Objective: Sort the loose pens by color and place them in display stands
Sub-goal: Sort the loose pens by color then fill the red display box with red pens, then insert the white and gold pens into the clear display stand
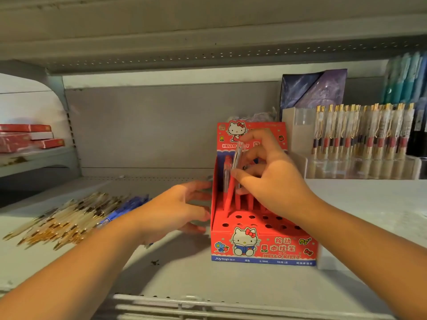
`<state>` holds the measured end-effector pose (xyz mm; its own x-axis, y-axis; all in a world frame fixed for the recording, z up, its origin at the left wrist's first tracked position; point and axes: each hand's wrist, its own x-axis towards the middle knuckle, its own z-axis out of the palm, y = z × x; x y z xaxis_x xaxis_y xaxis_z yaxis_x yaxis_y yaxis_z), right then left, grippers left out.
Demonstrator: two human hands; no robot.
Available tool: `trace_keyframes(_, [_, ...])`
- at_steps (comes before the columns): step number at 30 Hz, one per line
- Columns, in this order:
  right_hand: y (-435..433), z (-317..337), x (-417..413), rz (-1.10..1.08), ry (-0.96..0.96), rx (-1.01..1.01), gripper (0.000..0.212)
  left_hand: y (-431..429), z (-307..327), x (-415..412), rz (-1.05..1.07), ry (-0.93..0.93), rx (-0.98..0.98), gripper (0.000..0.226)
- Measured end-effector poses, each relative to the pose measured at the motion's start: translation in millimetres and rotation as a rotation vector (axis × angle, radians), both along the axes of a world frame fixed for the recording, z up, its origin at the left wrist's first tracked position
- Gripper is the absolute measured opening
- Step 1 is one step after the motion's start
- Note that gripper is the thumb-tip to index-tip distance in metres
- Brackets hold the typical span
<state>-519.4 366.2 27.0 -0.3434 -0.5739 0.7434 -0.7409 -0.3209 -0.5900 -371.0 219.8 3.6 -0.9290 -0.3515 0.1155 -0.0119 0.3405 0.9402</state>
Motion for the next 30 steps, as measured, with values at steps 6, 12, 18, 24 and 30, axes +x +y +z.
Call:
trace_keyframes(6, [-3, -1, 7, -0.083, 0.141, 0.106, 0.054, 4, -4, -2, -0.048, 0.078, 0.081, 0.050])
trace_keyframes(12, [-5, -1, 12, -0.175, 0.284, 0.270, 0.043, 2, -7, -4, -0.052, 0.085, 0.100, 0.046])
trace_keyframes(18, [-4, 0, 12, -0.185, 0.305, 0.320, 0.044, 1, -7, -5, -0.049, 0.080, 0.090, 0.046])
trace_keyframes(24, [-2, 0, 10, -0.184, 0.294, 0.229, 0.024, 1, -7, -5, -0.038, 0.078, 0.089, 0.045])
trace_keyframes(30, [8, 10, 19, -0.352, 0.440, 0.067, 0.027, 1, 4, 3, -0.010, 0.031, -0.051, 0.044])
